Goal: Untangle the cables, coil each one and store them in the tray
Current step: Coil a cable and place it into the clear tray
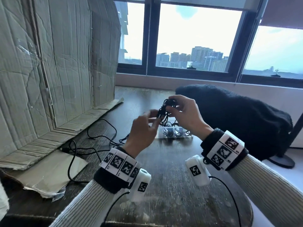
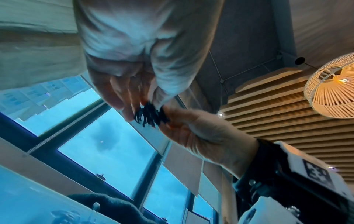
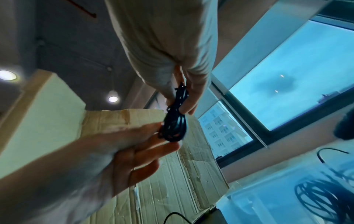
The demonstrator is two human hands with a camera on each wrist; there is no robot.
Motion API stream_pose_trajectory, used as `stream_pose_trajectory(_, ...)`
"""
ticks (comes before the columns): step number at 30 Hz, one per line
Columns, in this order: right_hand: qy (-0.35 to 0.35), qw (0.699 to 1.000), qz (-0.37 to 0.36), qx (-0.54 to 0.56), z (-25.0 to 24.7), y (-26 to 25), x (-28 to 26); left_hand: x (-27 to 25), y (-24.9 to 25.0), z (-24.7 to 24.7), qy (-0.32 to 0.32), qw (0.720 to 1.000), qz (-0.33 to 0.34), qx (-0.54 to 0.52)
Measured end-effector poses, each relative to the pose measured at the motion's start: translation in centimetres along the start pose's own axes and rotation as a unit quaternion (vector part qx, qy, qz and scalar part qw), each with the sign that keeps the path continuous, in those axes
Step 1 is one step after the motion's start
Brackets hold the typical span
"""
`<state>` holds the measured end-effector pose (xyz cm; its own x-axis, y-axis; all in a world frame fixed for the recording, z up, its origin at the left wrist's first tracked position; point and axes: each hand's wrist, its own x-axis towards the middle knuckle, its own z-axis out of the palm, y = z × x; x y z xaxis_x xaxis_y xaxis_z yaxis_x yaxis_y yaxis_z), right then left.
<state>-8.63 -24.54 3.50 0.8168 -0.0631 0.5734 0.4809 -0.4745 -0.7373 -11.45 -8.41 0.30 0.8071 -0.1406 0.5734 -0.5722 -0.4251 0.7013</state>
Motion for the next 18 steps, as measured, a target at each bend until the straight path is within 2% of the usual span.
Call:
stream_pose_trajectory(3,-0.016,0.995,0.067,-0.071,-0.1,2.4,2.4,-0.5,-2.1,-3.3,0.032,0.998,-0.035,0.031)
stream_pose_trajectory(6,-0.045,0.985,0.115,-0.116,0.9,3.8,4.6,-1.4,-4.4,-7.0,0.068,0.989,-0.106,0.073)
stream_pose_trajectory(9,-0.068,0.973,0.136,-0.172,2.7,3.8,6.8,-2.1,-6.7,-9.8,0.062,0.971,-0.180,0.148)
stream_pose_trajectory(11,-0.077,0.965,0.135,-0.210,4.0,3.7,8.3,-2.2,-8.4,-11.3,0.013,0.945,-0.249,0.212)
stream_pose_trajectory(13,-0.099,0.953,0.137,-0.251,5.2,3.8,9.4,-2.1,-9.7,-12.5,-0.053,0.902,-0.308,0.298)
stream_pose_trajectory(15,-0.141,0.935,0.144,-0.290,6.3,4.8,10.0,-2.1,-10.4,-13.4,-0.118,0.863,-0.330,0.364)
stream_pose_trajectory(18,-0.212,0.896,0.146,-0.362,8.4,6.6,10.7,-2.2,-10.7,-14.1,-0.207,0.832,-0.335,0.391)
